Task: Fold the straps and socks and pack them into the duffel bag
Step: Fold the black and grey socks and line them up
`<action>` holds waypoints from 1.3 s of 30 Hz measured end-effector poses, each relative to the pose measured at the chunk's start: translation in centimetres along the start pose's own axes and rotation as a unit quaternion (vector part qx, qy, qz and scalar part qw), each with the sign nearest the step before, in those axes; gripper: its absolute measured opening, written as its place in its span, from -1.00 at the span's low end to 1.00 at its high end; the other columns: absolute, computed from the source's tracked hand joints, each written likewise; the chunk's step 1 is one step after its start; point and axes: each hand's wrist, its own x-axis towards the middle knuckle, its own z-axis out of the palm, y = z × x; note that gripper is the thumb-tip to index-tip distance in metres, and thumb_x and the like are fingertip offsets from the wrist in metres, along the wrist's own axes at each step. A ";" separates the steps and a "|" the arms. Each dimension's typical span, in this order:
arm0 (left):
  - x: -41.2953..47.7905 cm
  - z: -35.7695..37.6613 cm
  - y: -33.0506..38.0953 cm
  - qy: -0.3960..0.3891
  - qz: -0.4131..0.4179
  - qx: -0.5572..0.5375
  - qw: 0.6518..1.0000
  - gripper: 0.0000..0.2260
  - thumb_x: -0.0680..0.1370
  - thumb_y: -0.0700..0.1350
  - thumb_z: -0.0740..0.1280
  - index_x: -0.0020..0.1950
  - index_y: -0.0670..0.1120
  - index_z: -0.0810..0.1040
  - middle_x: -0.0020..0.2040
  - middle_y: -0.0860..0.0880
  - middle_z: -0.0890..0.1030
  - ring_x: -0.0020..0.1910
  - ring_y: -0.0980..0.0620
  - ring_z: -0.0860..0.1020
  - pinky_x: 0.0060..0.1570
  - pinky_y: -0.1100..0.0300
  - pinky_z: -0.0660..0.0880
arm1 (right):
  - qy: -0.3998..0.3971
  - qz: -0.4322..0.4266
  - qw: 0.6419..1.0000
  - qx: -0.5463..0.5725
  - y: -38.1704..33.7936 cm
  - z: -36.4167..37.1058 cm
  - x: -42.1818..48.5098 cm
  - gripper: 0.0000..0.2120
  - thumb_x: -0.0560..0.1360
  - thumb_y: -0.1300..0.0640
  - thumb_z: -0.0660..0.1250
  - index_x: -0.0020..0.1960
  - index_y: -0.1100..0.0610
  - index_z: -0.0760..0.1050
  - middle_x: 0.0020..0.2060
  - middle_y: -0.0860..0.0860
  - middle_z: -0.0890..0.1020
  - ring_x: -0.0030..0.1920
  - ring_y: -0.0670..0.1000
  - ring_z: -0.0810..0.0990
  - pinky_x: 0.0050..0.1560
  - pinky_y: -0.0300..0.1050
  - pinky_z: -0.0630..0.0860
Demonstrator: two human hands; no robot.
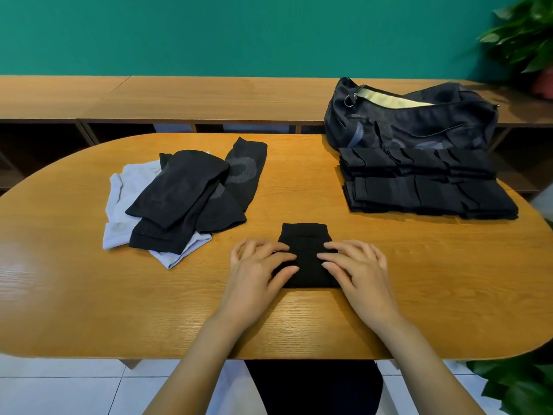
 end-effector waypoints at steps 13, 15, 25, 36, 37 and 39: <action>0.0 -0.8 -0.8 -0.073 -0.029 -0.046 0.996 -0.42 0.43 0.41 0.16 0.39 0.21 0.42 0.21 0.38 0.40 0.29 0.28 0.27 0.50 -0.06 -0.10 | -0.097 0.023 0.994 0.044 0.7 -0.7 0.8 -0.25 0.24 -0.67 -0.09 0.27 -0.36 0.38 0.24 -0.45 0.35 0.39 -0.30 0.17 0.52 0.01 -0.25; -0.1 -0.9 -0.7 -0.060 -0.045 -0.064 0.995 -0.40 0.42 0.43 0.12 0.38 0.21 0.42 0.15 0.40 0.41 0.26 0.30 0.29 0.50 -0.04 -0.09 | -0.092 0.031 0.993 0.066 0.5 -0.9 0.8 -0.28 0.20 -0.67 0.00 0.25 -0.38 0.37 0.22 -0.43 0.36 0.37 -0.30 0.19 0.53 0.00 -0.25; 0.3 -1.1 -0.5 0.038 -0.154 -0.121 0.980 -0.40 0.46 0.40 0.14 0.43 0.18 0.34 -0.23 0.11 0.54 -0.08 0.26 0.49 0.39 0.10 0.15 | -0.026 0.079 0.985 0.150 0.1 -0.5 1.4 -0.58 0.38 -0.30 0.26 0.21 -0.24 0.44 -0.18 -0.22 0.62 0.06 -0.34 0.44 0.47 0.04 0.14; 0.4 0.1 -0.9 -0.054 -0.025 0.076 0.995 -0.46 0.58 0.29 -0.11 0.37 0.18 0.48 0.38 0.22 0.43 0.41 0.10 0.25 0.47 -0.17 -0.02 | 0.033 0.023 0.994 -0.100 -2.7 0.8 1.6 -0.50 0.63 -0.18 0.01 0.52 -0.05 0.21 0.47 -0.12 0.31 0.49 -0.05 0.21 0.53 0.13 -0.09; 0.4 0.2 -0.8 -0.066 -0.033 0.068 0.995 -0.42 0.57 0.31 -0.18 0.41 0.19 0.43 0.41 0.25 0.39 0.43 0.12 0.21 0.48 -0.17 -0.08 | -0.004 0.001 0.995 -0.103 -3.5 0.9 1.4 -0.47 0.63 -0.22 -0.11 0.55 -0.08 0.10 0.52 -0.14 0.18 0.54 -0.07 0.08 0.53 0.09 -0.20; 0.5 0.2 -0.6 -0.074 -0.054 0.035 0.995 -0.36 0.56 0.32 -0.27 0.46 0.18 0.36 0.43 0.26 0.35 0.47 0.15 0.15 0.48 -0.14 -0.19 | -0.097 -0.033 0.988 -0.116 -4.4 1.3 0.9 -0.36 0.54 -0.33 -0.37 0.56 -0.14 -0.12 0.56 -0.14 -0.04 0.56 -0.08 -0.16 0.51 0.01 -0.32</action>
